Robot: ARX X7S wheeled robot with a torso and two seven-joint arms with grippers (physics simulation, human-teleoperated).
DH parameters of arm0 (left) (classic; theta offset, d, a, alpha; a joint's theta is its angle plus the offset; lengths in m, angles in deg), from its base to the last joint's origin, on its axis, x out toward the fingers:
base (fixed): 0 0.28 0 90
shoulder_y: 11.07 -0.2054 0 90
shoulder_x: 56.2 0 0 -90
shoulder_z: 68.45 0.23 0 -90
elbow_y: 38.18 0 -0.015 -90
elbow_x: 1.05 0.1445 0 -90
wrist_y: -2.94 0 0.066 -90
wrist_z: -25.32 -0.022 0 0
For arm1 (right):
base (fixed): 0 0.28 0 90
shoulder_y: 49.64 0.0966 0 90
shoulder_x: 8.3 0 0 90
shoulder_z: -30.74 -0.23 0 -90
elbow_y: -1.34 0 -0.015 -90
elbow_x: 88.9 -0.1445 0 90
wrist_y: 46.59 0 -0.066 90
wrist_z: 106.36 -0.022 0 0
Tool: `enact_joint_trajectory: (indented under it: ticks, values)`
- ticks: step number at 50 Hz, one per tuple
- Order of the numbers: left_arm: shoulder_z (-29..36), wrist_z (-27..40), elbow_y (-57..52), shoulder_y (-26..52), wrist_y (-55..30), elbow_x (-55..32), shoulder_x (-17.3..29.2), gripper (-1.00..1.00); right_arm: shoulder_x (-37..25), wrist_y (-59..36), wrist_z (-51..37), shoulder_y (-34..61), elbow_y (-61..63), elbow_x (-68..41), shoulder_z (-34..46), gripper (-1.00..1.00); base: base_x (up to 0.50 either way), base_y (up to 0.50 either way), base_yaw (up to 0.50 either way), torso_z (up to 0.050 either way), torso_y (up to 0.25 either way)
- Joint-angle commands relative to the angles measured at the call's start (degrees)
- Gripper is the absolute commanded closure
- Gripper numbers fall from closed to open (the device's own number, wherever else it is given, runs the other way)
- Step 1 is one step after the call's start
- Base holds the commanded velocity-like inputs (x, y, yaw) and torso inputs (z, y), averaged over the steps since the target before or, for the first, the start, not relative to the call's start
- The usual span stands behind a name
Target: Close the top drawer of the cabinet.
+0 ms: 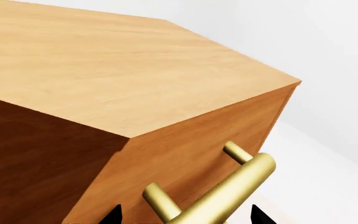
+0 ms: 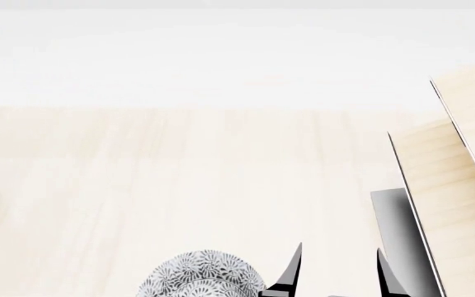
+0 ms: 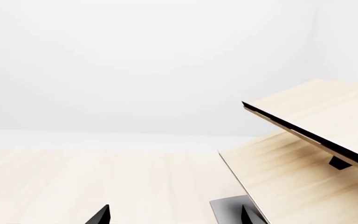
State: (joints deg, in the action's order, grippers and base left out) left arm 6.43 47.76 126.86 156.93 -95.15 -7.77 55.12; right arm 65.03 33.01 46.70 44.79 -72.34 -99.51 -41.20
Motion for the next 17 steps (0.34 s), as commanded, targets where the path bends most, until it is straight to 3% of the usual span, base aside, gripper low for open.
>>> enact_joint_trajectory:
  ticks: [1, 17]
  values:
    - [4.2, 4.95, -0.05, 2.11, 1.04, 5.75, 10.31, -1.0, -0.29, -0.61, -0.39, 0.25, 0.02, -0.1, 0.1, -1.0, 0.01, 0.02, 0.02, 0.0, 0.0]
    - [2.75, 5.19, -0.06, 1.79, 1.77, 6.31, 12.43, -1.0, -0.07, -2.77, -2.37, 5.23, -0.86, -1.2, -2.93, -1.0, 0.02, 0.02, 0.03, 0.0, 0.0]
